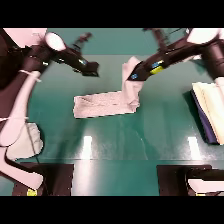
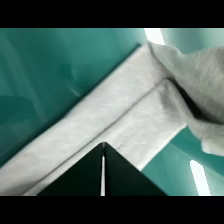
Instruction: Fold the shirts.
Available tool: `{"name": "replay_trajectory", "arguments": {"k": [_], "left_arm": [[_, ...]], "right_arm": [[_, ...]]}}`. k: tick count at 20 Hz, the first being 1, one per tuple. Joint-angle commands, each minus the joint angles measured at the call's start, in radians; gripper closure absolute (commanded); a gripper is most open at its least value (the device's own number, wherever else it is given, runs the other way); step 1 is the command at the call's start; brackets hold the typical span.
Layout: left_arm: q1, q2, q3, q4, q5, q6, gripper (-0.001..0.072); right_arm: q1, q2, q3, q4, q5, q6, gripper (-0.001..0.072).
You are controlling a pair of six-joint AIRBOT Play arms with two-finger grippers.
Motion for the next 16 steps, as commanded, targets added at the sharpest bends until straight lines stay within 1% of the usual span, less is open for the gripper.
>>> {"name": "replay_trajectory", "arguments": {"k": [1, 4, 5, 6, 7, 8, 9, 10, 12, 14, 16], "left_arm": [[0.133, 0.146, 0.002, 0.126, -0.067, 0.009, 0.0686], [0.230, 0.240, 0.002, 0.126, -0.088, 0.008, 0.0686], [0.255, 0.261, 0.002, 0.126, -0.091, 0.008, 0.0686], [0.275, 0.279, 0.002, 0.126, -0.096, 0.008, 0.0686], [0.291, 0.290, 0.002, 0.126, -0.101, 0.008, 0.0686], [0.302, 0.298, 0.002, 0.126, -0.111, 0.008, 0.0686], [0.309, 0.300, 0.002, 0.125, -0.125, 0.008, 0.0686], [0.309, 0.299, 0.002, 0.126, -0.142, 0.009, 0.0686], [0.309, 0.299, 0.000, 0.121, -0.158, 0.022, 0.0686], [0.309, 0.299, 0.000, 0.115, -0.158, 0.027, 0.0686], [0.309, 0.299, -0.002, 0.114, -0.164, 0.027, 0.0686]], "right_arm": [[0.159, -0.097, 0.001, 0.001, -0.148, -0.044, 0.0701], [0.322, -0.219, 0.002, 0.009, -0.388, -0.082, 0.0693], [0.367, -0.257, 0.004, 0.009, -0.459, -0.096, 0.0531], [0.406, -0.299, 0.032, 0.008, -0.492, -0.096, 0.0267], [0.430, -0.336, 0.078, 0.007, -0.493, -0.095, 0.0137], [0.439, -0.357, 0.122, 0.003, -0.483, -0.095, 0.0115], [0.437, -0.364, 0.160, -0.004, -0.459, -0.094, 0.0115], [0.419, -0.360, 0.191, -0.013, -0.408, -0.083, 0.0116], [0.357, -0.341, 0.227, -0.089, -0.252, -0.010, 0.0116], [0.259, -0.301, 0.180, -0.118, -0.137, 0.033, 0.0116], [0.143, -0.252, 0.069, -0.126, -0.086, 0.057, 0.0116]]}}
